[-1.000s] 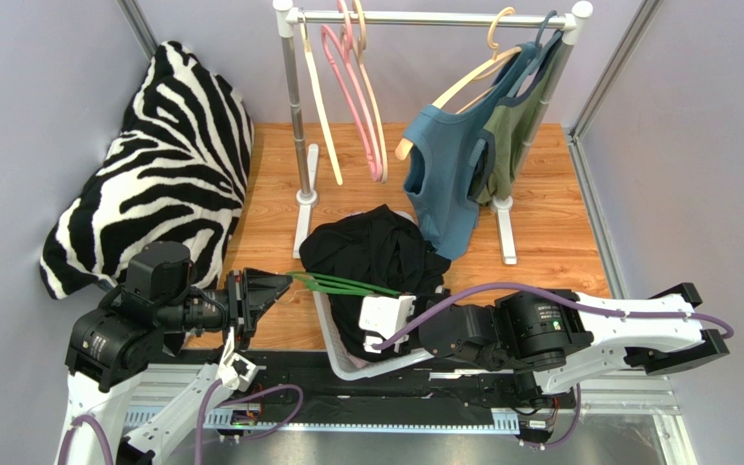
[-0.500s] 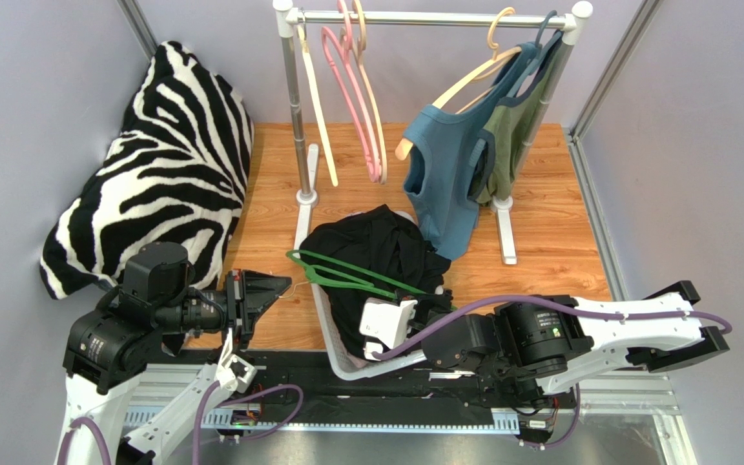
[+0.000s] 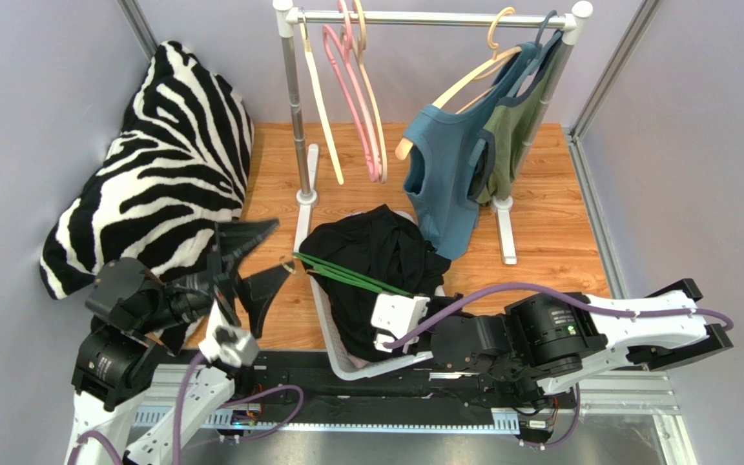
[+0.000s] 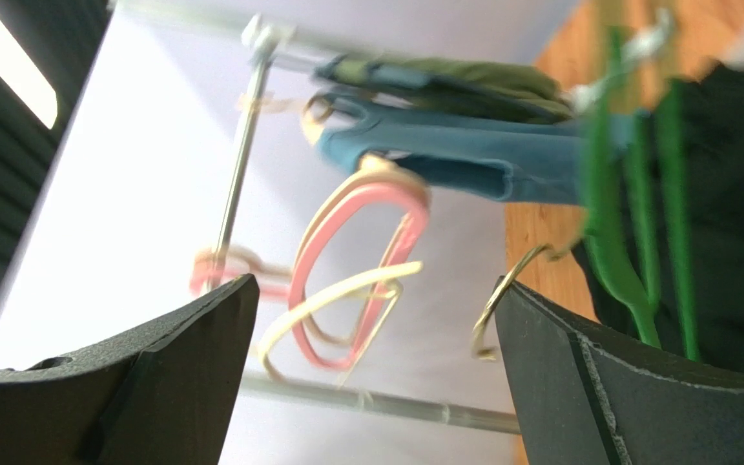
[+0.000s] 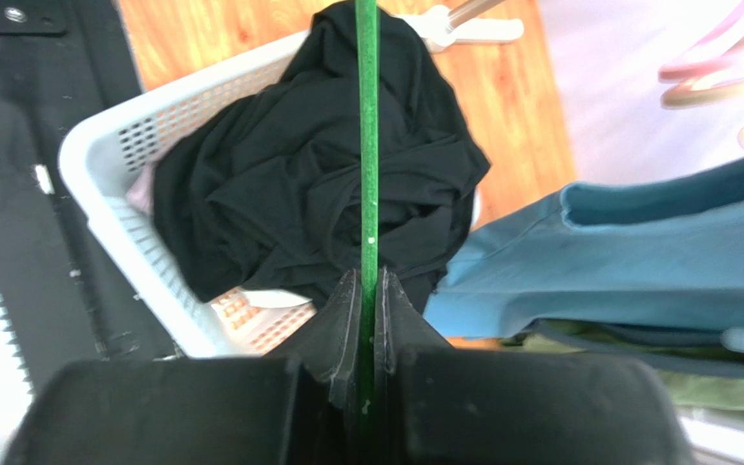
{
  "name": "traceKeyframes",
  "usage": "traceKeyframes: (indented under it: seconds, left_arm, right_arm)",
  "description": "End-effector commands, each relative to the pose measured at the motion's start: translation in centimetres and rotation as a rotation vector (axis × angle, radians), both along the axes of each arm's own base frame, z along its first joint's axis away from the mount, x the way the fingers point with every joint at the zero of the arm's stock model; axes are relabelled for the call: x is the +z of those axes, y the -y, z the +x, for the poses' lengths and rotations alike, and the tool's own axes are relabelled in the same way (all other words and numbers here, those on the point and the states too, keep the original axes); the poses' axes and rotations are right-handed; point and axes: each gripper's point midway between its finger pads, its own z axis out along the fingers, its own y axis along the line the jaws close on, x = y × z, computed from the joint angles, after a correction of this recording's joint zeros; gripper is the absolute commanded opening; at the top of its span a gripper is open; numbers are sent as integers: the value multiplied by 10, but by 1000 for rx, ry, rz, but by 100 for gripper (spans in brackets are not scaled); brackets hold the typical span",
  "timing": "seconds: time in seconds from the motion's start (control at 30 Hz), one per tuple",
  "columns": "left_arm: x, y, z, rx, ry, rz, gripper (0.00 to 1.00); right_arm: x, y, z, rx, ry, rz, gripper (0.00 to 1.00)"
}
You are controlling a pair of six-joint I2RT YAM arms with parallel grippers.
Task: Remove the tank top from the hanger
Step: Place the hanger at the clothesline.
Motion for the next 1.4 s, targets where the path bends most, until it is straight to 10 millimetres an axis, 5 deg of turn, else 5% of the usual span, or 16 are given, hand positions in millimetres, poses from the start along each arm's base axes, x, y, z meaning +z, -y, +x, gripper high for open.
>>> traceKeyframes:
  seconds: [0.0,0.03,0.17,0.4,0.53,0.67,0.9,1.37]
  left_arm:
    - [94,-20,33,181,-322,-524,99]
    - [110,-26,26,191,-338,-551,99]
    - [92,-16,31,200,-549,-518,99]
    - [81,-20,30,227,-527,-498,99]
    - [88,-30,30,268,-467,-515,99]
    - [84,-33,27,274,-454,-509,99]
    - [65,-34,42,357,-606,-509,99]
    - [54,-27,43,333,-621,-467,99]
  right_arm:
    - [21,22,-9,-40,-144,126,0]
    - [34,27,-10,-38,-164,172,0]
    - [74,42,-14,-54,-266,338,0]
    - [165,60,-13,-12,-298,593,0]
    - [207,75,9,-69,-174,690,0]
    - [243,107,50,-332,11,829,0]
    - [245,135,65,-454,16,920,0]
    - [201,171,77,-673,-108,969,0]
